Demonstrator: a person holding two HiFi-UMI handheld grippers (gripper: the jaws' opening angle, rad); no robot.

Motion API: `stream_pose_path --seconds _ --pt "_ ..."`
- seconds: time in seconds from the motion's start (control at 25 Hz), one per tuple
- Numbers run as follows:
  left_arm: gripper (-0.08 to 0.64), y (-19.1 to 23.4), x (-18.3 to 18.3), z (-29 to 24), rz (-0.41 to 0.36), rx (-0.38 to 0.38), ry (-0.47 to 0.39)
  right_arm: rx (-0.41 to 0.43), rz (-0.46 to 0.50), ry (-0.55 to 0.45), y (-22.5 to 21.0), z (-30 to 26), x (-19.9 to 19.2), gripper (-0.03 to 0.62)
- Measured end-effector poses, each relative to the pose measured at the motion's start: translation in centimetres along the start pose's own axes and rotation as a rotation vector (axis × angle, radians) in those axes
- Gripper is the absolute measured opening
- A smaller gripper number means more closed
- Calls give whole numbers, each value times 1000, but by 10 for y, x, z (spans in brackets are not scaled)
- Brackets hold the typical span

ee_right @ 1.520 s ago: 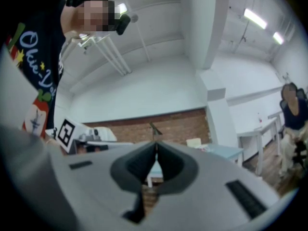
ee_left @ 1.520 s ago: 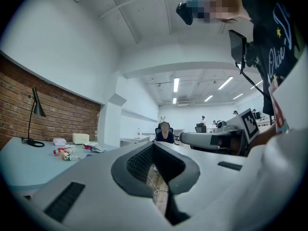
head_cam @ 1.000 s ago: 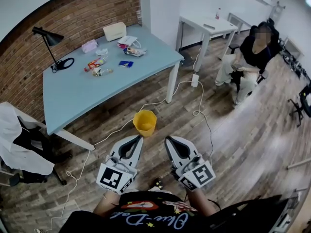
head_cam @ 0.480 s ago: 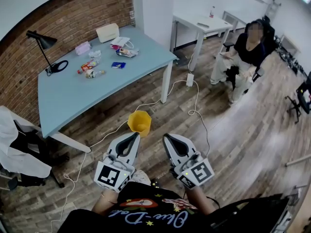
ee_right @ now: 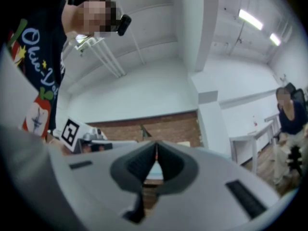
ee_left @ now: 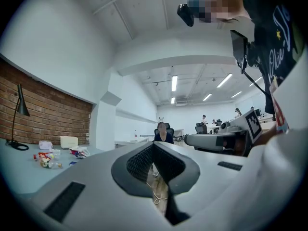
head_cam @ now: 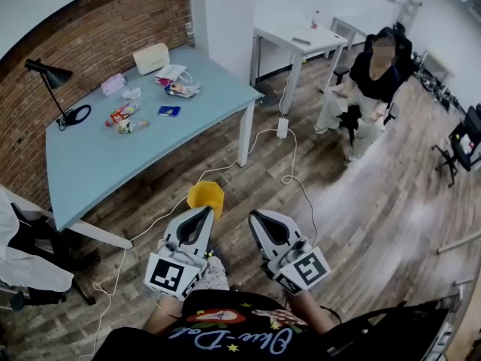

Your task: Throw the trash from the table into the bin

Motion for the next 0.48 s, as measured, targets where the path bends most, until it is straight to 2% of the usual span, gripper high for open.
stream_pose_path --seconds 0.48 --pt "8 35 8 -32 -23 25 -12 37 5 -21 -29 -44 7 8"
Point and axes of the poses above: the fingertips, and each gripper's own axes: z backward along the fingers, y to its left, x out of its top, the point moved 6 cm from there along z, backward along the fingers, and after that the axes turned 7 degrees about -x, right-handed, at the moved point
